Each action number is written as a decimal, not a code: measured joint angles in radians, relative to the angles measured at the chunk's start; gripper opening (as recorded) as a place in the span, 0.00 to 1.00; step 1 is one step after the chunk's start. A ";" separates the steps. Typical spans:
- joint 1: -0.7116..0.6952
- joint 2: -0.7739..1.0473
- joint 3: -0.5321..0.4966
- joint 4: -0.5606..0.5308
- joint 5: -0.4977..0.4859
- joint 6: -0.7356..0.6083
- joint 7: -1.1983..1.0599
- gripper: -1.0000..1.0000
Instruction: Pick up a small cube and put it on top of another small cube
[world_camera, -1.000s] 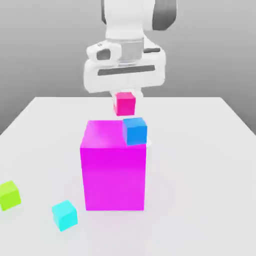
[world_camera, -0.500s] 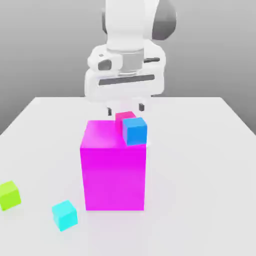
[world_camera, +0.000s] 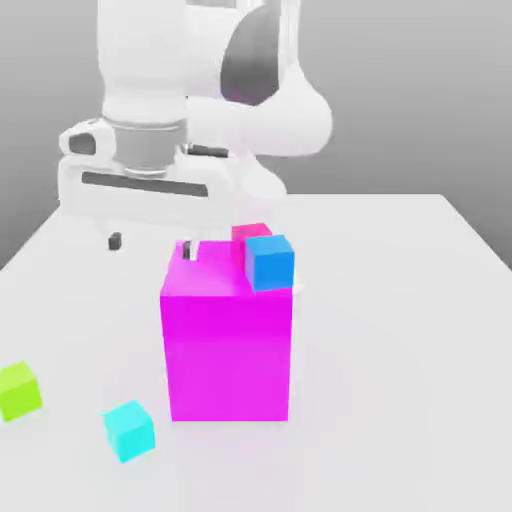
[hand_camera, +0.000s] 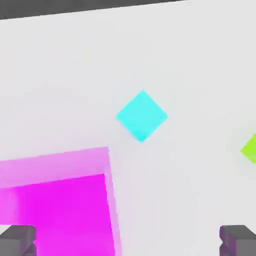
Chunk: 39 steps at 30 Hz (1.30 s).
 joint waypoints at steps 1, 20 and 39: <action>-0.015 0.036 -0.010 0.013 -0.004 0.023 0.014 1.00; -0.321 0.732 -0.061 0.244 0.366 0.482 -0.068 1.00; -0.209 0.553 -0.058 0.174 0.235 0.380 0.188 0.00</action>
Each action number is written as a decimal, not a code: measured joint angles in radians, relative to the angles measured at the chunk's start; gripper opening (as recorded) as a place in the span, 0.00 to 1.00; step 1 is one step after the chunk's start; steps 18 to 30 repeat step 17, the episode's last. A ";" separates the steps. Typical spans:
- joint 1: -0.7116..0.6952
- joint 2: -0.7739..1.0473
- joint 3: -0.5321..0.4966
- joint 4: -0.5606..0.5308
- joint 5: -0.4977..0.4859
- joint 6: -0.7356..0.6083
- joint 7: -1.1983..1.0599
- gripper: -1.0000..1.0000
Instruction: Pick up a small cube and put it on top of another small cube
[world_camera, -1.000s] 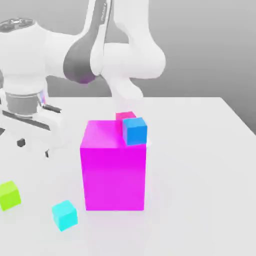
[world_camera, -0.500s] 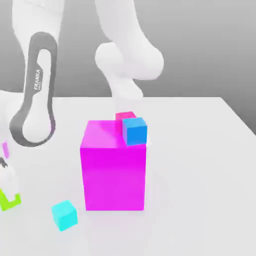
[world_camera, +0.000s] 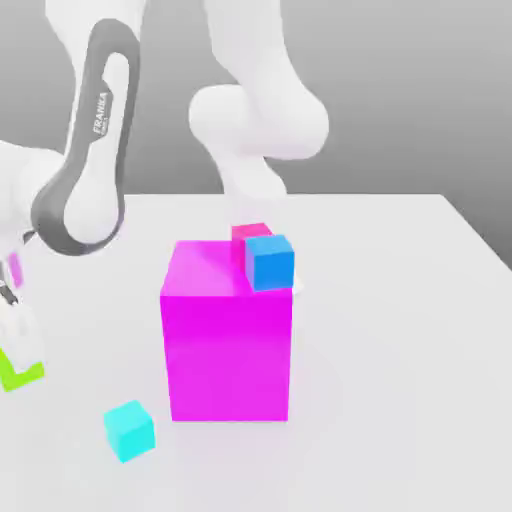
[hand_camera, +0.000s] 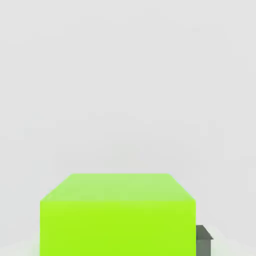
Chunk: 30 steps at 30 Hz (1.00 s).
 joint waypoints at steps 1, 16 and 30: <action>0.023 -0.019 0.007 -0.011 -0.011 -0.007 0.044 0.00; 0.181 0.029 0.107 -0.093 -0.011 0.126 0.339 1.00; 0.181 0.029 0.107 -0.093 -0.011 0.126 0.339 1.00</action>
